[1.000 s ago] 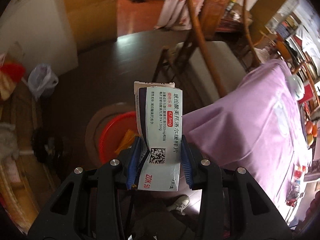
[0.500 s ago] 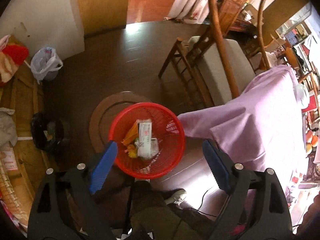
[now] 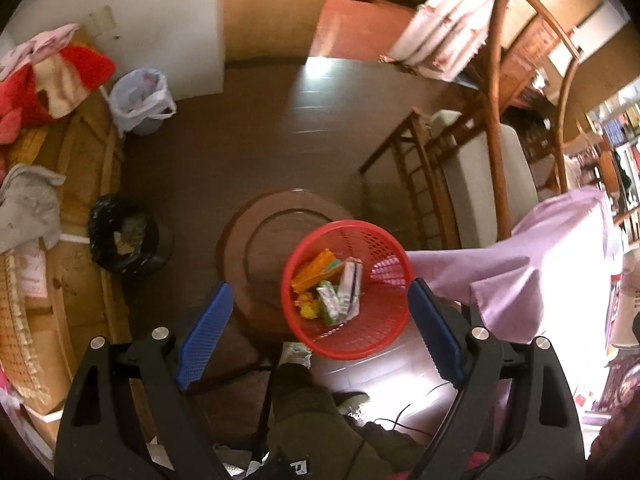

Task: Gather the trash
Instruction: 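Open the right gripper over the basket to drop the paper cup, then bring both open grippers back over the table trash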

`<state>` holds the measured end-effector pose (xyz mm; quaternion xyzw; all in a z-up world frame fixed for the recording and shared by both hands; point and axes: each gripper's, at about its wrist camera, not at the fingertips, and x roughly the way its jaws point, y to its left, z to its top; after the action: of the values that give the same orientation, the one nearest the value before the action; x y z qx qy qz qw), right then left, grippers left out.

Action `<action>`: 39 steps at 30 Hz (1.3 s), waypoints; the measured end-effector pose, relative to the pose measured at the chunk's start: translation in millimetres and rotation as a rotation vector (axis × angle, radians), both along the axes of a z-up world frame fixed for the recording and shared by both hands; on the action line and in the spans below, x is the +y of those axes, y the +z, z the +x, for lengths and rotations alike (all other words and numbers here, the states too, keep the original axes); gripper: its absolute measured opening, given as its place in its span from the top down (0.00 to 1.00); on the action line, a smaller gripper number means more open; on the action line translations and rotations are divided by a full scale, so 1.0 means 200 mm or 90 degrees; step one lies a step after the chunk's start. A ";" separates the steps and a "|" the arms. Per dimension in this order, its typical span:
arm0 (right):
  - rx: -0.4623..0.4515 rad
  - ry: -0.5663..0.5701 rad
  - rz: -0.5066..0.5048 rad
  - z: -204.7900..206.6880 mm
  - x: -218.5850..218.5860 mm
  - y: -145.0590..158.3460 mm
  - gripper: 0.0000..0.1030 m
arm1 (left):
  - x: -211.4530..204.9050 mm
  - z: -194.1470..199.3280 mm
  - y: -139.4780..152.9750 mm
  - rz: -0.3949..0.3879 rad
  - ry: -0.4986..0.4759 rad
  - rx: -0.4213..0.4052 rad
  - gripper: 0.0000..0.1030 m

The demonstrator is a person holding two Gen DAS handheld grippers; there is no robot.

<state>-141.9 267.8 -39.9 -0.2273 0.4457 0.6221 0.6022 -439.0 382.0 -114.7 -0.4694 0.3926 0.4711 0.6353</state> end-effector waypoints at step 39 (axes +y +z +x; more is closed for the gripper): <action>0.009 -0.421 0.014 0.60 -0.86 0.03 0.14 | -0.12 1.27 0.14 0.050 -0.449 -0.050 0.16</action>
<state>-21.1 94.8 -34.8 -0.0590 0.4928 0.3992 0.7709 -184.6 357.8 -85.8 -0.2982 0.4874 0.2187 0.7910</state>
